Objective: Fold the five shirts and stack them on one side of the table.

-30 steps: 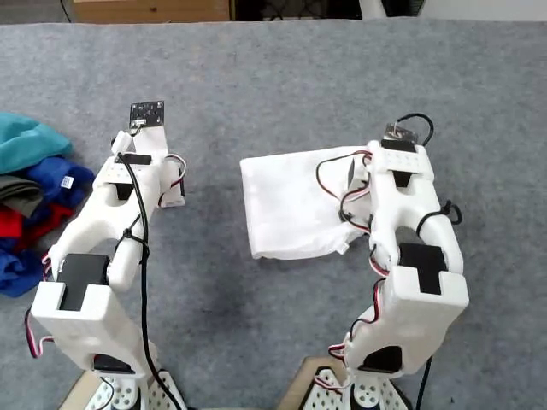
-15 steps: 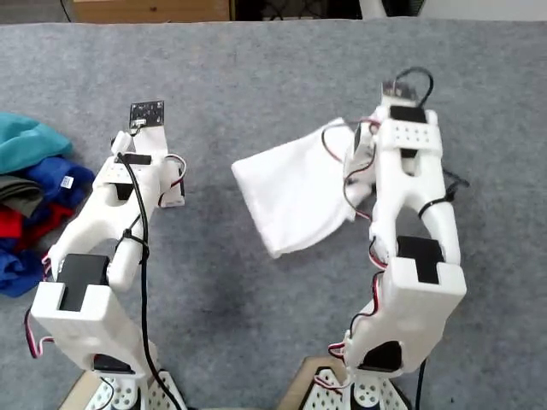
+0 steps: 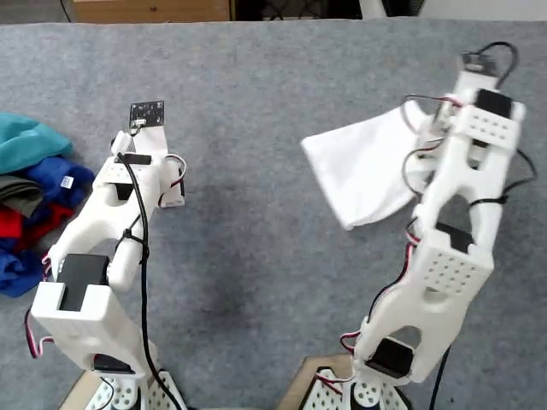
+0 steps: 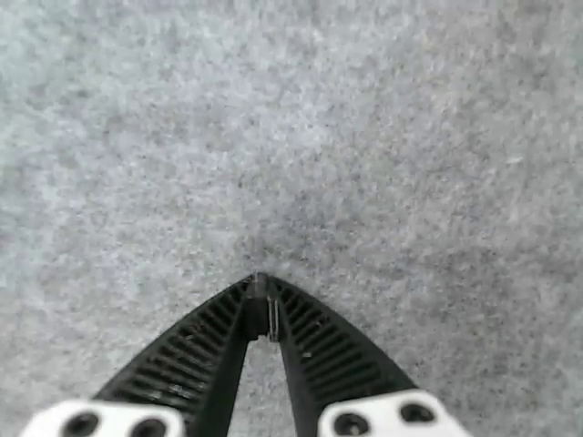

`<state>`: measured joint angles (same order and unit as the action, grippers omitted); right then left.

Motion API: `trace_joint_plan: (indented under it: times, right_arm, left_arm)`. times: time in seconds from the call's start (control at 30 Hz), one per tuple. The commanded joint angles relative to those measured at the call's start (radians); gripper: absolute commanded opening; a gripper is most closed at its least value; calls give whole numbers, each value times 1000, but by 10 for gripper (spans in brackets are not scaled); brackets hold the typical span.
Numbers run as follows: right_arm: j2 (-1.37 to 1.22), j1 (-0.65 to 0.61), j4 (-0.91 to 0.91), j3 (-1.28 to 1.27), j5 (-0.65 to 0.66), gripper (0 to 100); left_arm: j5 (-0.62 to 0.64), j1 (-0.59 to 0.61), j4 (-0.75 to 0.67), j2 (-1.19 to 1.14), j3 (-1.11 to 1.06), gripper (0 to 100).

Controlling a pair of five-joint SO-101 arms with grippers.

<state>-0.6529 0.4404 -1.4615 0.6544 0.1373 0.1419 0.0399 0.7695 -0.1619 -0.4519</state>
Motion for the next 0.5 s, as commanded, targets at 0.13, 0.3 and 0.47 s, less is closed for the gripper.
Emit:
trace_joint_plan:
  times: [0.13,0.3,0.47]
  right_arm:
    - [-127,110,-98,303,21,15]
    - [-222,115,-158,409,17,15]
    - [-266,127,-172,503,17,17]
  left_arm:
    - [-8,-5,-18,55,-1,30]
    - [-8,-7,-18,55,-1,30]
    - [-8,-5,-20,55,-1,30]
